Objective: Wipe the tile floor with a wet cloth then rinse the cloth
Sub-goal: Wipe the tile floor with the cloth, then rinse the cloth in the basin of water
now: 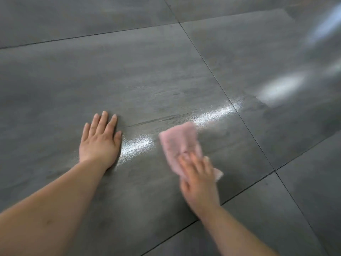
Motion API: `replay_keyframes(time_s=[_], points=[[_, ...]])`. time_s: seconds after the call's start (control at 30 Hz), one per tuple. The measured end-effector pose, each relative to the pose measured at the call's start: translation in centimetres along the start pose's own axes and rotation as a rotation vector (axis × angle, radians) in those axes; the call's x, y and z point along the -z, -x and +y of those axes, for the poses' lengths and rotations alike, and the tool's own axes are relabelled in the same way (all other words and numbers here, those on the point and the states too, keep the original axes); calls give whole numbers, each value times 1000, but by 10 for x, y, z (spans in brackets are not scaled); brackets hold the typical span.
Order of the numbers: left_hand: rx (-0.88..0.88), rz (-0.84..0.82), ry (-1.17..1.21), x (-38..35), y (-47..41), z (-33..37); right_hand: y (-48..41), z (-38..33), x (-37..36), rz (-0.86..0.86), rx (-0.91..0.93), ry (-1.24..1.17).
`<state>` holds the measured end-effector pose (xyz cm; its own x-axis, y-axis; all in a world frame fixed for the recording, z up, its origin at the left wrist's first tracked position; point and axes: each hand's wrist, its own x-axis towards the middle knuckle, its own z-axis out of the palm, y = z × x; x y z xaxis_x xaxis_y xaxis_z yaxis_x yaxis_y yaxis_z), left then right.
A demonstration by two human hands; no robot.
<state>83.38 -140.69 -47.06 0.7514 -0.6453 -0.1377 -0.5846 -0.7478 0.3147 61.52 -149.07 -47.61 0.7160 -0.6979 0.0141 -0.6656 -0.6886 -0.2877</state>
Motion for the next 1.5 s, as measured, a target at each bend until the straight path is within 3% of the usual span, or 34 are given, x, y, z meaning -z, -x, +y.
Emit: replay_keyframes(time_s=[0.1, 0.2, 0.27, 0.33, 0.4, 0.5, 0.57, 0.63, 0.8, 0.87, 1.03, 1.17, 1.3, 1.4, 1.5], points=[[-30, -102, 10, 7, 26, -2, 2, -37, 1, -138, 21, -27], [-100, -264, -1, 16, 79, -15, -5, -51, 27, -271, -52, 127], [-49, -321, 107, 33, 107, -19, -10, -58, 52, -380, -30, 63], [156, -341, 384, 61, 124, -13, -5, -70, 83, -479, -74, -55], [429, -429, 736, 98, 138, -2, 6, -92, 118, -406, -62, -138], [630, -547, 1281, 162, 165, 15, 38, -140, 158, -178, 249, -202], [735, -413, 1567, 209, 179, 16, 61, -175, 189, -237, 319, -299], [812, -237, 1644, 257, 197, 8, 79, -209, 225, -322, 284, -361], [889, -34, 1726, 373, 265, -21, 111, -304, 322, -832, -162, -472], [952, 102, 1785, 422, 296, -31, 119, -343, 355, -968, -185, -455], [986, 422, 1957, 524, 391, -58, 134, -433, 428, -1233, 110, -298], [1046, 647, 2014, 566, 465, -65, 172, -486, 456, -1323, 491, -95], [1245, 883, 2197, 578, 549, -66, 238, -515, 463, -1274, 807, 34], [1290, 1127, 2374, 581, 627, -73, 303, -543, 460, -1154, 1213, 86], [1351, 1270, 2370, 575, 719, -82, 376, -581, 454, -1008, 1599, 75]])
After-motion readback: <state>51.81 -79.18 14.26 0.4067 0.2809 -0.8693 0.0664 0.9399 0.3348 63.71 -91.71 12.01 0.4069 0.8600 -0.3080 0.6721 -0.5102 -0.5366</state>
